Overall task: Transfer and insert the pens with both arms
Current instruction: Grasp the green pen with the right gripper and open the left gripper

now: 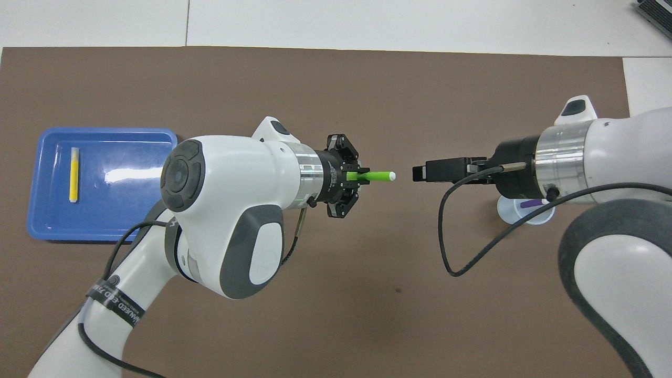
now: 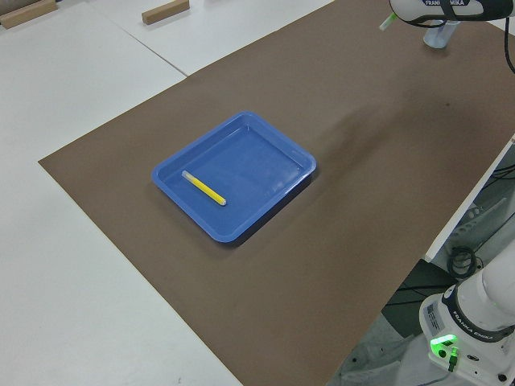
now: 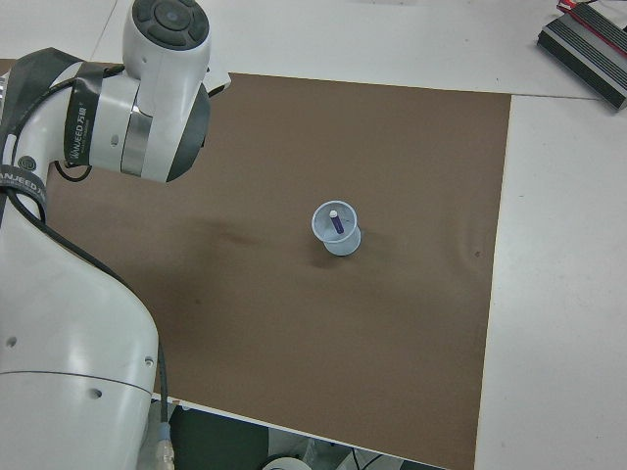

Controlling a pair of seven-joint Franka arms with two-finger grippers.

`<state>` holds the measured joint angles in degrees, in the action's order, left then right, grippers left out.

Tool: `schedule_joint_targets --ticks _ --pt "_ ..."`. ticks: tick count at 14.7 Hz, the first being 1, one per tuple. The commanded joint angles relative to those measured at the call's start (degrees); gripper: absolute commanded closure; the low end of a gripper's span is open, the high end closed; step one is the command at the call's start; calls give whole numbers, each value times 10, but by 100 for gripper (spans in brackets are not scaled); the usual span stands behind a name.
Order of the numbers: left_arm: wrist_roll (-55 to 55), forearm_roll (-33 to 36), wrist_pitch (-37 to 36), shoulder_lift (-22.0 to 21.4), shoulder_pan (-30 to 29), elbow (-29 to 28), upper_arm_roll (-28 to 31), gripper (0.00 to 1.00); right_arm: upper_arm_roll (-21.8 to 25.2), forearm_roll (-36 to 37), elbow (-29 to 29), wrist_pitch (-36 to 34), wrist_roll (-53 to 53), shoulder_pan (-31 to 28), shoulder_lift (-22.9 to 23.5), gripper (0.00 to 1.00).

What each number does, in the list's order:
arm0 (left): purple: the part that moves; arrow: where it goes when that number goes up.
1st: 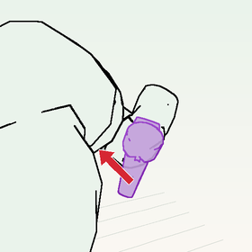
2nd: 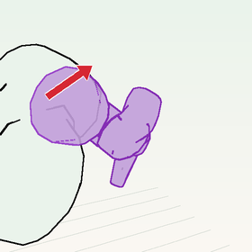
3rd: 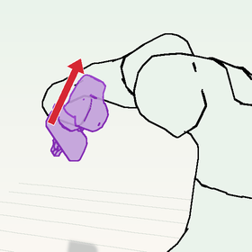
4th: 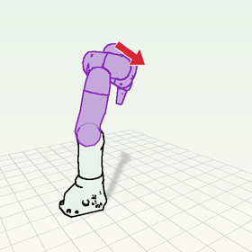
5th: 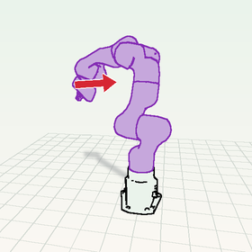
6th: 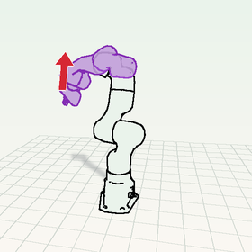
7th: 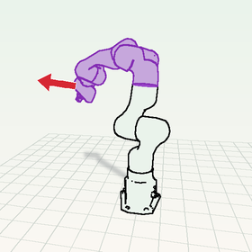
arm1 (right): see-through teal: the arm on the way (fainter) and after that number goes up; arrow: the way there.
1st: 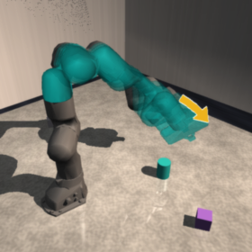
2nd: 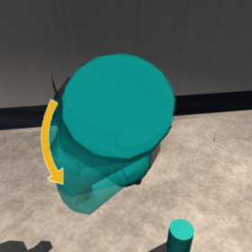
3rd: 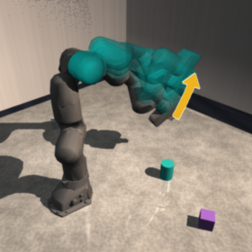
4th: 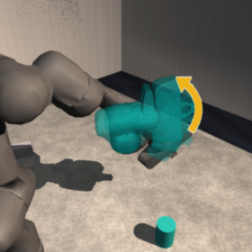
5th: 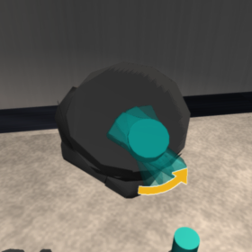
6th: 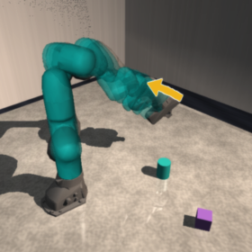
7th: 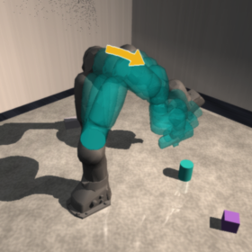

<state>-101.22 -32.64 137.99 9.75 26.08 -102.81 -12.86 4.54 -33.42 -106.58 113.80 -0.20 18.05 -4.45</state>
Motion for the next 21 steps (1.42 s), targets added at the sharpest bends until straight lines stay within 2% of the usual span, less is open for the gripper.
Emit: schedule_joint_targets --ticks 1,5,12,21 --pt "-34 -8 26 -8 12 -3 8 100 -1 -16 -12 22 -5 8 0 2" --pt "-57 -8 31 -12 13 2 -13 100 -1 -16 -13 33 -2 14 8 6" --pt "-79 -7 54 -22 13 7 -35 100 -1 -16 -15 64 0 28 23 8" --pt "-79 -8 70 -23 13 -1 -35 100 -1 -16 -12 39 34 19 23 12"
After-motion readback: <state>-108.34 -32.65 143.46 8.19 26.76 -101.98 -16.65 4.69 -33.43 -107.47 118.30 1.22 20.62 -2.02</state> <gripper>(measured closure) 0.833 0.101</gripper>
